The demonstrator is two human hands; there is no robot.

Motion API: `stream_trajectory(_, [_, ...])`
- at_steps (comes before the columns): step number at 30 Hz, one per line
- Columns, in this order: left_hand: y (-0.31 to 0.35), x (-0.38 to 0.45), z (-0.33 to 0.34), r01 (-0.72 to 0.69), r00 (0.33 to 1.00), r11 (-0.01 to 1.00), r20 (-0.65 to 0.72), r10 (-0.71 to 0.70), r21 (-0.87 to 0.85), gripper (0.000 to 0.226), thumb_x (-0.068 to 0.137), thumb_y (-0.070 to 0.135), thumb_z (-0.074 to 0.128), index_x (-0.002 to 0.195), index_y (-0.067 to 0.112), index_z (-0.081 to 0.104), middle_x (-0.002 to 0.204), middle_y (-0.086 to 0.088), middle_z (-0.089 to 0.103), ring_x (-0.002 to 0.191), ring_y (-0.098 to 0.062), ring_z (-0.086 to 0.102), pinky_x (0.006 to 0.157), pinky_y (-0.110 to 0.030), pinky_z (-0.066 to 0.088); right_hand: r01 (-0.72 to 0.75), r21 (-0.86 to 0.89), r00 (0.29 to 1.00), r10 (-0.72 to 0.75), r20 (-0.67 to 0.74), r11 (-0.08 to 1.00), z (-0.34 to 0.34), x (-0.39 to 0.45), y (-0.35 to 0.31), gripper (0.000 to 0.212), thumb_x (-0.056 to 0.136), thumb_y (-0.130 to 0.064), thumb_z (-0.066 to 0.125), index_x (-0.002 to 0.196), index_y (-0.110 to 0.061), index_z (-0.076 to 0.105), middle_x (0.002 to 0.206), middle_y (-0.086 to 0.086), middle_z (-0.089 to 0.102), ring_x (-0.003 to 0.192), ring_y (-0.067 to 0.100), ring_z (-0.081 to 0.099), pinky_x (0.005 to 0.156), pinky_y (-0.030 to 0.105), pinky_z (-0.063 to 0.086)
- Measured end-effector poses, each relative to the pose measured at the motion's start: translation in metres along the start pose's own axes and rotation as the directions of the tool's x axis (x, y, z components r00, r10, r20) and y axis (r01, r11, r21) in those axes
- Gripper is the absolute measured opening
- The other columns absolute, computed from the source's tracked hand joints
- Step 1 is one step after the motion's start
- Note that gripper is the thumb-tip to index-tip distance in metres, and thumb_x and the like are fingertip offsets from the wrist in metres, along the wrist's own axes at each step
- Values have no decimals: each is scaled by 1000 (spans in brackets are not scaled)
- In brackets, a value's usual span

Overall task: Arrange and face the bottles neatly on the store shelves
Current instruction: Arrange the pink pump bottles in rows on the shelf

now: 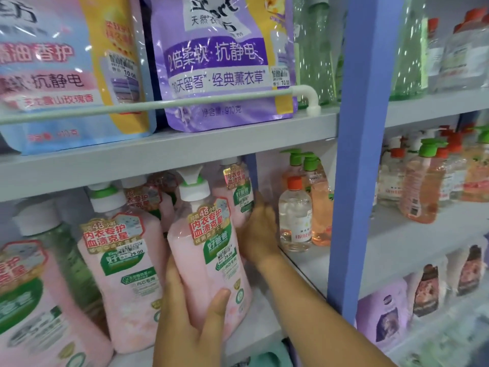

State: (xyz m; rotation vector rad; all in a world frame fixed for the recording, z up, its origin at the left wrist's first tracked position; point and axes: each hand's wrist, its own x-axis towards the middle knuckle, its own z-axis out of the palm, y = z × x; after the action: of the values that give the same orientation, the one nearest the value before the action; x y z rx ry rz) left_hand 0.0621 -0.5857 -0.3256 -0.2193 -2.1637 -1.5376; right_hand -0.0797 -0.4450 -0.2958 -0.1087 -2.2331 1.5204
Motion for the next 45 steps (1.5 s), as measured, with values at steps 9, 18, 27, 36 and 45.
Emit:
stream_trajectory(9, [-4, 1, 0, 11, 1000, 999, -2, -11, 44, 97, 82, 28, 78, 154, 54, 19, 147, 19, 54, 131, -13, 55, 108, -46, 46, -32, 295, 994, 0, 107, 955, -4, 0, 3, 63, 67, -44, 91, 117, -32, 54, 112, -3, 71, 97, 12, 72, 84, 37, 61])
stream_trajectory(18, [-1, 7, 1, -9, 997, 999, 80, 13, -48, 89, 89, 34, 69, 154, 58, 13, 150, 26, 47, 133, 5, 48, 105, -22, 41, -224, 386, 970, 164, 182, 895, -20, -21, -7, 31, 94, -45, 67, 119, -30, 55, 108, -8, 67, 97, 11, 67, 76, 26, 55])
stream_trajectory(27, [-11, 61, 42, -18, 972, 999, 232, 29, -47, 77, 99, 4, 56, 155, 46, 25, 137, 32, 56, 123, 13, 54, 100, -11, 46, 136, 159, 991, -135, -18, 978, -23, -73, 10, 100, 63, -47, 80, 150, -35, 34, 138, -8, 54, 126, 6, 57, 102, 30, 52])
stream_trajectory(36, [-36, 109, 64, 427, 865, 622, 98, -491, -656, 52, 89, 52, 51, 129, 25, 69, 123, 2, 74, 119, -18, 67, 107, -40, 50, 111, 148, 991, -98, -90, 983, -10, -34, 14, 58, 56, -37, 84, 106, -37, 56, 100, -12, 71, 85, -4, 69, 72, 15, 54])
stream_trajectory(45, [-31, 114, 87, 468, 884, 799, 195, -426, -377, 58, 98, 64, 30, 121, 28, 69, 119, 0, 73, 108, -11, 66, 108, -29, 44, 49, 148, 998, -43, -43, 988, -11, -15, 20, 73, 52, -44, 88, 112, -31, 48, 101, -9, 70, 88, 5, 70, 79, 33, 59])
